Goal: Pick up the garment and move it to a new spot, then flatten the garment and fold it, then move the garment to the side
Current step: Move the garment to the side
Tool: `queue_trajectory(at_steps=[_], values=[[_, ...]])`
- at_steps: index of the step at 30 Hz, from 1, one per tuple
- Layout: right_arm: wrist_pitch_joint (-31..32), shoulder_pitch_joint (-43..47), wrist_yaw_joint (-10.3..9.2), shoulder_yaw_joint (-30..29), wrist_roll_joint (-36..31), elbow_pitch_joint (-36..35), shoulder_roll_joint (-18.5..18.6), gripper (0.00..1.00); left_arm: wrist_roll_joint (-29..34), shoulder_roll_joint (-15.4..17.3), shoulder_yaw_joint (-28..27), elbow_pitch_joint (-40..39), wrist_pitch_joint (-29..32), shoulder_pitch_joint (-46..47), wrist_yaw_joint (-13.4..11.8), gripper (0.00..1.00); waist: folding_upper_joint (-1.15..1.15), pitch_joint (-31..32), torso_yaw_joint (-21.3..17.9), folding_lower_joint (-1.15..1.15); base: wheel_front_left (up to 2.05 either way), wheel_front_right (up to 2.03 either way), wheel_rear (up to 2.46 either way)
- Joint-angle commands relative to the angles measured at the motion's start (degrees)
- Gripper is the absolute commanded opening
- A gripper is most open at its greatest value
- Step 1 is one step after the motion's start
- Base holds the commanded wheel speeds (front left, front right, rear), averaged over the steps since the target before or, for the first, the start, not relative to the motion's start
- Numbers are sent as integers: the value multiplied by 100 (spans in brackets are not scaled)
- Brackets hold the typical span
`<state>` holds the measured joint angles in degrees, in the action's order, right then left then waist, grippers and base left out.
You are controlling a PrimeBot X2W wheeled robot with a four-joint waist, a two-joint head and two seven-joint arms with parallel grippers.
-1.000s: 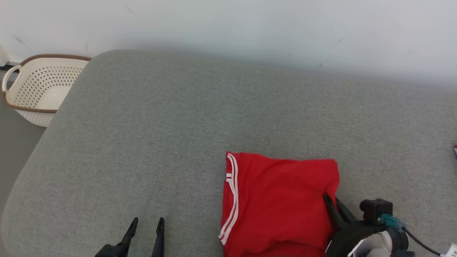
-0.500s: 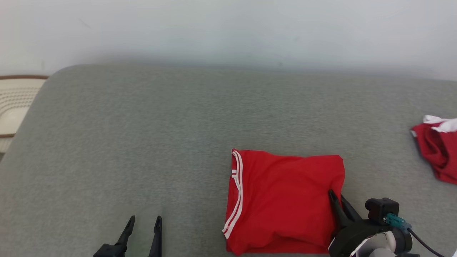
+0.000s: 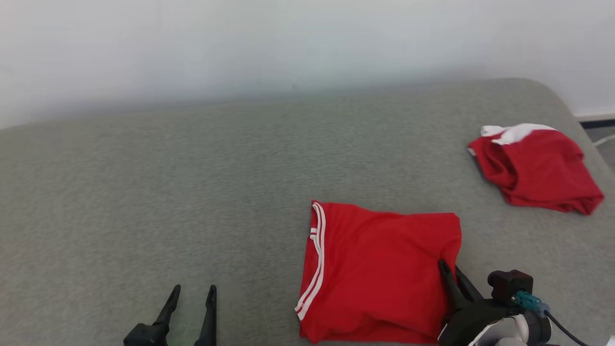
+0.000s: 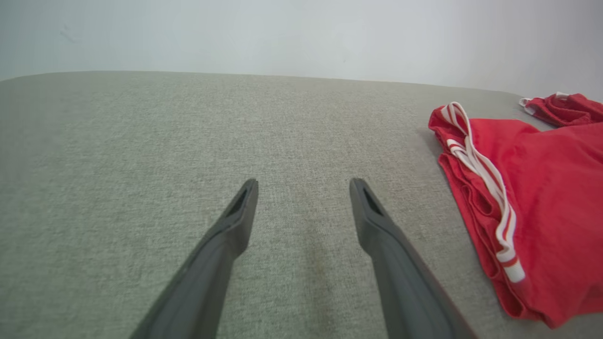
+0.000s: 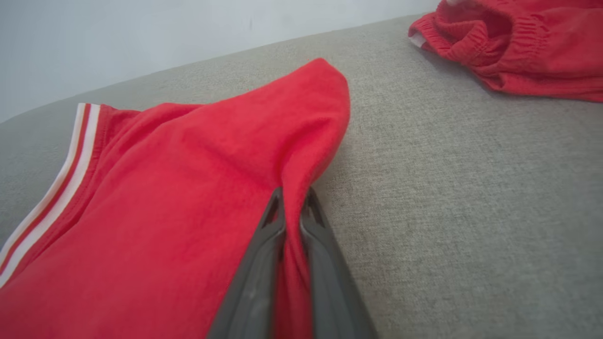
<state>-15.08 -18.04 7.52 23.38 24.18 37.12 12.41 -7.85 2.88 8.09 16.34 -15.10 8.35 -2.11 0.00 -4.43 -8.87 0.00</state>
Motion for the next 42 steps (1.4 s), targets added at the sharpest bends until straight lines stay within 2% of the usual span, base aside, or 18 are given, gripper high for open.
queue_trajectory(at_steps=[1,27,34,42], values=[[-4,30,-7,16,13,-3,-32,0,51,6,-28,-13,-2,32,-2,100,0,-50,-412,0,0,0,0],[-4,121,-7,-63,134,-39,-242,0,430,6,-319,-71,-3,230,274,100,0,-287,-2168,0,0,0,0],[-4,222,-7,-333,32,-208,-258,0,441,7,-150,73,-3,458,326,100,0,-434,-2234,0,0,0,0],[-3,-322,-7,83,-216,-384,-111,0,451,7,-206,-22,-3,417,230,100,0,-526,-2135,0,0,0,0]])
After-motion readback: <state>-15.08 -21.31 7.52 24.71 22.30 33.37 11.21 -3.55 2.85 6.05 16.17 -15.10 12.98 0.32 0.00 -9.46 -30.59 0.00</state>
